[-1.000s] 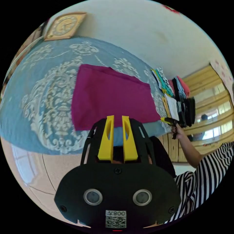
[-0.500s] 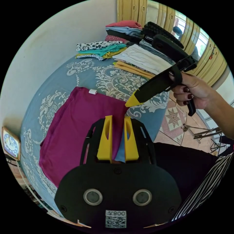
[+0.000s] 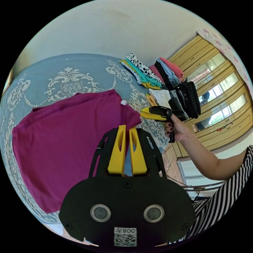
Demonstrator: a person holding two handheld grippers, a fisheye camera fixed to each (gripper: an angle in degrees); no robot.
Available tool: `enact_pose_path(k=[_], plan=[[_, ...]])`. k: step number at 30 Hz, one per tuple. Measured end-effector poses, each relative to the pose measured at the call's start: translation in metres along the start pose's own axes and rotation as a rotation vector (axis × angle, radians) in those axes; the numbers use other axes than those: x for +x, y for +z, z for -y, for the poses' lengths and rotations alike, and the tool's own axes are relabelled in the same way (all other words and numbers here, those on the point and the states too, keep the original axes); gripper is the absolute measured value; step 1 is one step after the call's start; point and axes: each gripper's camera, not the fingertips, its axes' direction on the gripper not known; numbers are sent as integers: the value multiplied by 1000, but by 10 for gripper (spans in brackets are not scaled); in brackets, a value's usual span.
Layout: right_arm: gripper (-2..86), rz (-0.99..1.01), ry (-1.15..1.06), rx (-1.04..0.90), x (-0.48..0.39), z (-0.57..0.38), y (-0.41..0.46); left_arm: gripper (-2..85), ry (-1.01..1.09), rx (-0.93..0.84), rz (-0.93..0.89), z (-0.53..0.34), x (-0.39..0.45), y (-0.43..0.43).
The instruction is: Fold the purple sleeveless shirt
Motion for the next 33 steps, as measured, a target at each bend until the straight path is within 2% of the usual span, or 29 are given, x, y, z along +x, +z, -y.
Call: enact_pose_path(k=[7,20,33], plan=[[105,69,98,31,32,56,32,16,21,-8,-16,0,4,5],[65,-74,88,-53,54,129,119,17,56,-26,-44,7,13,-22],[15,-24,6,39,65,139,183,20,21,40,-107,14,7,-126]])
